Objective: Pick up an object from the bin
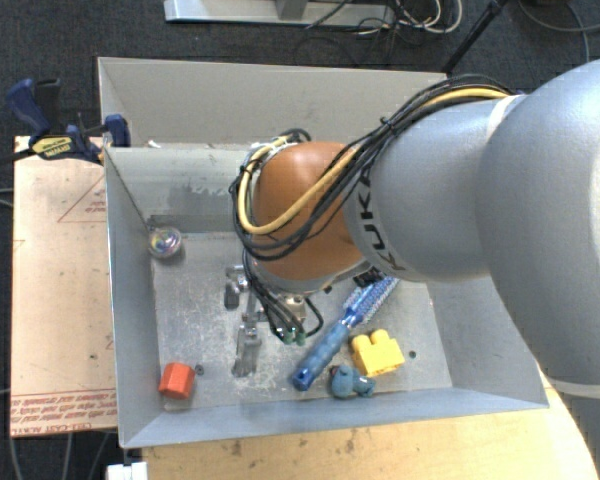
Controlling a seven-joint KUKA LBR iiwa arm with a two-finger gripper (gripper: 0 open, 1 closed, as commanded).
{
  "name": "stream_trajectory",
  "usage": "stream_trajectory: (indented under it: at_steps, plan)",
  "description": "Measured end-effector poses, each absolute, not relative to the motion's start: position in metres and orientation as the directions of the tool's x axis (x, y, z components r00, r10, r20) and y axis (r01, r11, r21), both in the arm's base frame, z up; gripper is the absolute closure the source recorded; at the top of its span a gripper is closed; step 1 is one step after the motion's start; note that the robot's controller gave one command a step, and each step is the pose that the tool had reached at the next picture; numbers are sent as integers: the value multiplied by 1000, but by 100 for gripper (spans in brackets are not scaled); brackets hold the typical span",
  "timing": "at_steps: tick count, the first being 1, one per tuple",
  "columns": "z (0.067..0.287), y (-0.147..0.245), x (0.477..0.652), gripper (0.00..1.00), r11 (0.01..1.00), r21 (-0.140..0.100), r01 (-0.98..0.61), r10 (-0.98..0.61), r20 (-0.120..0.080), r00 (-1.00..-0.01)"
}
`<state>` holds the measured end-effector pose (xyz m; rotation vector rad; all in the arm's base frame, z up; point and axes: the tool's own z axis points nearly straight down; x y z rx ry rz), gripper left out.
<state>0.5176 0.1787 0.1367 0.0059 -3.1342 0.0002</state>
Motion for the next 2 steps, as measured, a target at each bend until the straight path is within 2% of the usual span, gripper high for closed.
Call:
stream_trajectory:
  at_steps: [1, 2]
  plan:
    - [66, 258, 493, 0, 996, 3, -92, -92, 2, -996]
    - [100, 247, 480, 0, 999, 1, 40, 40, 0, -999]
